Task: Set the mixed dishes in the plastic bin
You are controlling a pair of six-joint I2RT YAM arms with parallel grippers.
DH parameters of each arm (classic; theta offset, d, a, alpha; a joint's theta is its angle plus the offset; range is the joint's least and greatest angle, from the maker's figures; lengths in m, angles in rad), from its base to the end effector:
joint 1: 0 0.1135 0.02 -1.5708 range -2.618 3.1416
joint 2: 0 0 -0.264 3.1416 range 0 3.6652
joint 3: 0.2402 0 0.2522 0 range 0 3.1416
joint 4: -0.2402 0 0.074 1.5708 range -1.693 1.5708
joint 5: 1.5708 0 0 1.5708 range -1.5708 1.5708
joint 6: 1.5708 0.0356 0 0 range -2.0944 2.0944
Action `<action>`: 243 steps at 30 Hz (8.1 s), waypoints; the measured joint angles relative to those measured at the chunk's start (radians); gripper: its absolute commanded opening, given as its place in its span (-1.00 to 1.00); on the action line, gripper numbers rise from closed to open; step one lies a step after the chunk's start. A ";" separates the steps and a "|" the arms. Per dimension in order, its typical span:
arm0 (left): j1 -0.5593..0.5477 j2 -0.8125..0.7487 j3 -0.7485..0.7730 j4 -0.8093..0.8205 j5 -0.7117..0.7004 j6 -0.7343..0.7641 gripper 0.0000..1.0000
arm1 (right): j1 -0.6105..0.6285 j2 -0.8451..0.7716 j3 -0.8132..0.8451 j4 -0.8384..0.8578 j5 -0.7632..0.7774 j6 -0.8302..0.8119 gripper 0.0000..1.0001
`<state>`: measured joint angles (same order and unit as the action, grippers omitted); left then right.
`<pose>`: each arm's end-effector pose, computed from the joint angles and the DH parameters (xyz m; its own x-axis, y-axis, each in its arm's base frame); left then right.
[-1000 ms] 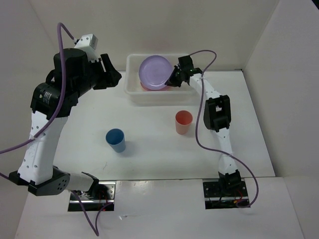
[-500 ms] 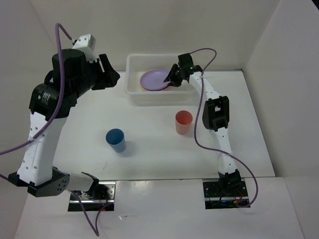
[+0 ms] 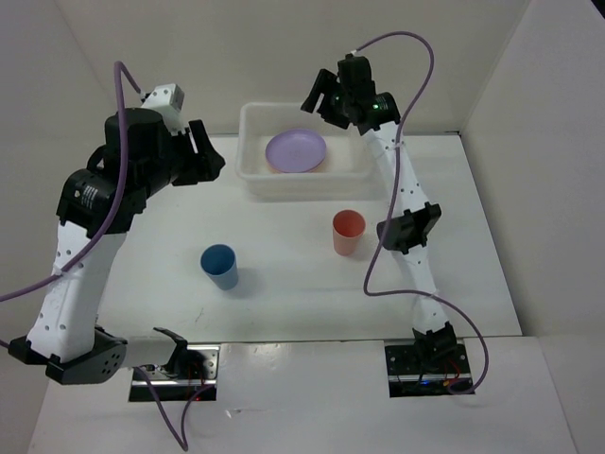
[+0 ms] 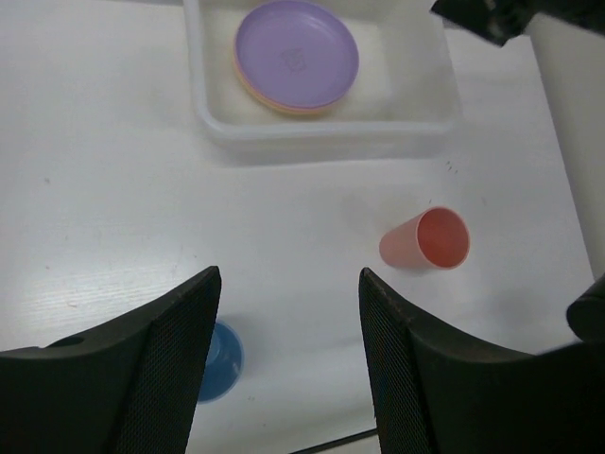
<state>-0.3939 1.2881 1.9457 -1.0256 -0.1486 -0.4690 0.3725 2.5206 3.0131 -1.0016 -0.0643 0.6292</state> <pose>0.1917 -0.0740 0.5249 -0.4102 -0.3136 -0.8564 0.0747 0.9243 -0.3742 0.4815 0.1906 0.3824 -0.6115 0.3916 -0.6875 -0.0687 0.8394 0.5392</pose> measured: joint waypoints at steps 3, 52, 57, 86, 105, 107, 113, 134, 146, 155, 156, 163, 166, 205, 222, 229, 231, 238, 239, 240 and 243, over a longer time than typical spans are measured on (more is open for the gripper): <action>0.000 -0.023 -0.059 -0.002 0.012 0.000 0.35 | 0.029 -0.070 0.034 -0.106 0.062 -0.023 0.64; 0.019 -0.100 -0.653 0.113 0.240 0.021 0.38 | 0.081 -0.941 -1.811 0.261 0.311 0.112 -0.98; 0.010 -0.085 -0.682 0.114 0.248 0.018 0.38 | 0.066 -0.946 -1.778 0.231 0.312 0.106 -0.98; -0.010 -0.068 -0.766 0.120 0.233 -0.009 0.38 | -0.066 -0.169 -0.532 -0.018 0.248 -0.081 -0.98; -0.019 -0.052 -0.782 0.121 0.214 -0.009 0.38 | -0.064 0.087 -0.078 -0.280 0.303 -0.115 -0.98; -0.020 -0.052 -0.788 0.121 0.212 -0.009 0.38 | -0.063 0.087 -0.100 -0.281 0.314 -0.120 -0.98; -0.020 -0.048 -0.791 0.121 0.205 -0.009 0.38 | -0.057 0.087 -0.158 -0.290 0.337 -0.134 -0.90; -0.024 0.039 -0.828 0.145 0.167 -0.009 0.23 | -0.036 0.055 -0.106 -0.297 0.340 -0.162 1.00; -0.058 0.141 -0.824 0.162 0.055 -0.034 -1.00 | 0.038 -0.224 -0.032 -0.299 0.367 -0.152 1.00; -0.082 0.154 -0.685 0.056 -0.066 -0.036 -1.00 | 0.087 -0.521 -0.104 -0.298 0.367 -0.151 1.00; -0.083 0.148 -0.627 0.032 -0.085 -0.034 -1.00 | 0.085 -0.570 -0.140 -0.298 0.371 -0.151 1.00; -0.085 0.250 0.010 -0.024 -0.179 0.023 -1.00 | 0.083 -0.895 -0.518 -0.284 0.432 -0.140 1.00; -0.085 0.412 0.299 -0.047 -0.196 0.048 -1.00 | 0.082 -1.030 -0.760 -0.239 0.452 -0.138 1.00; 0.016 1.332 0.928 -0.113 -0.053 0.130 -0.69 | -0.090 -1.387 -1.600 0.001 0.206 -0.155 1.00; 0.019 1.306 0.947 -0.107 -0.020 0.129 0.74 | -0.090 -1.397 -1.629 0.007 0.203 -0.137 1.00; 0.018 1.088 0.927 -0.114 -0.016 0.125 1.00 | -0.090 -1.459 -1.657 0.008 0.160 -0.108 1.00; 0.011 0.994 0.922 -0.116 -0.018 0.122 1.00 | -0.090 -1.489 -1.672 0.014 0.130 -0.102 1.00; -0.082 0.589 0.858 -0.166 -0.064 0.071 1.00 | -0.096 -1.571 -1.792 0.092 -0.023 -0.090 1.00; -0.100 0.523 0.830 -0.176 -0.069 0.066 1.00 | -0.098 -1.582 -1.812 0.106 -0.040 -0.086 1.00; -0.113 0.451 0.792 -0.187 -0.074 0.058 1.00 | -0.098 -1.593 -1.832 0.120 -0.058 -0.080 1.00; -0.110 0.222 0.590 -0.189 -0.110 0.032 1.00 | -0.099 -1.623 -1.893 0.167 -0.112 -0.069 1.00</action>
<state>-0.5041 1.5097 2.5359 -1.2144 -0.2584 -0.4374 0.2733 0.8974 1.1198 -0.8341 -0.1761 0.5602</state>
